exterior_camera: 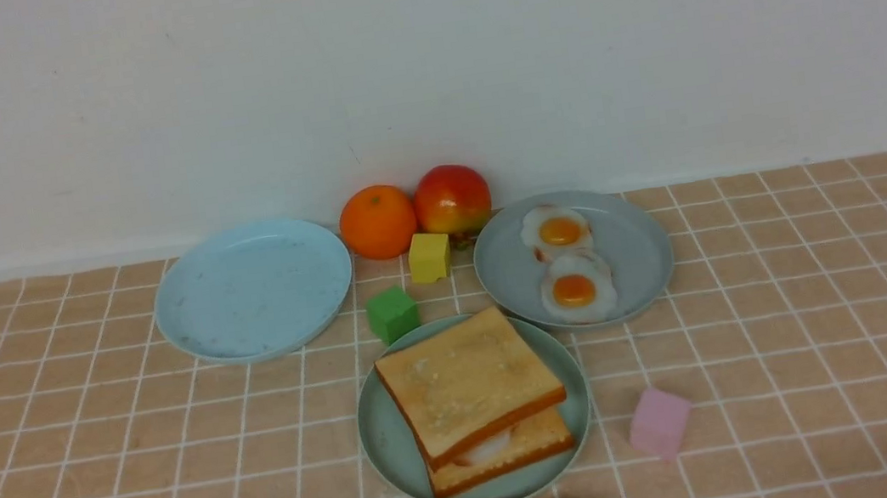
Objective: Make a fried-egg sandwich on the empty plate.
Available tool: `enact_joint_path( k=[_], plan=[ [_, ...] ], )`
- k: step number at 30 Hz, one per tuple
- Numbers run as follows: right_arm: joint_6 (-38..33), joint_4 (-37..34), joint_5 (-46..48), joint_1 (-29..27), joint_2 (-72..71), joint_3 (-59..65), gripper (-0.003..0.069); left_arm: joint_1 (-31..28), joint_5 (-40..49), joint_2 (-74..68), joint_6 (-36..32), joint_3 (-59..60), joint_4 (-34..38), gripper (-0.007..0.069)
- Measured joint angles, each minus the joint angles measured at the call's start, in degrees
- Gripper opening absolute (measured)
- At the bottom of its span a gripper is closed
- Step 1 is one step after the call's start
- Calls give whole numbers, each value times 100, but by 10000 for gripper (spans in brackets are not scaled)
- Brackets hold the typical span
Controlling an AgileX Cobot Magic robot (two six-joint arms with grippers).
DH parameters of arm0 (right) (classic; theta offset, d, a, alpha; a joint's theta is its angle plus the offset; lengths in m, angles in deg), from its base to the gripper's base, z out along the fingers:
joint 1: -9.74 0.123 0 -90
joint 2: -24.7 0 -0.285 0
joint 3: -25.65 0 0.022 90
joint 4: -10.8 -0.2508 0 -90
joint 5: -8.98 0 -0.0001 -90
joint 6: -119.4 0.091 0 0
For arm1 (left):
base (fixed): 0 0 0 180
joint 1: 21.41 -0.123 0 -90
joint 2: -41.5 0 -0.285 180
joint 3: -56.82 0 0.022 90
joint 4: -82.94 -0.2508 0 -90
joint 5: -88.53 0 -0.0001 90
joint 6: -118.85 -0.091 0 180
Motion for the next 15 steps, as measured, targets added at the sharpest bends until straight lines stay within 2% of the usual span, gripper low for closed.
enact_joint_path(
  k=[15],
  plan=[
    [0,0,0,0,0,0,24,0,13,0,9,0,-39,-13]
  ],
)
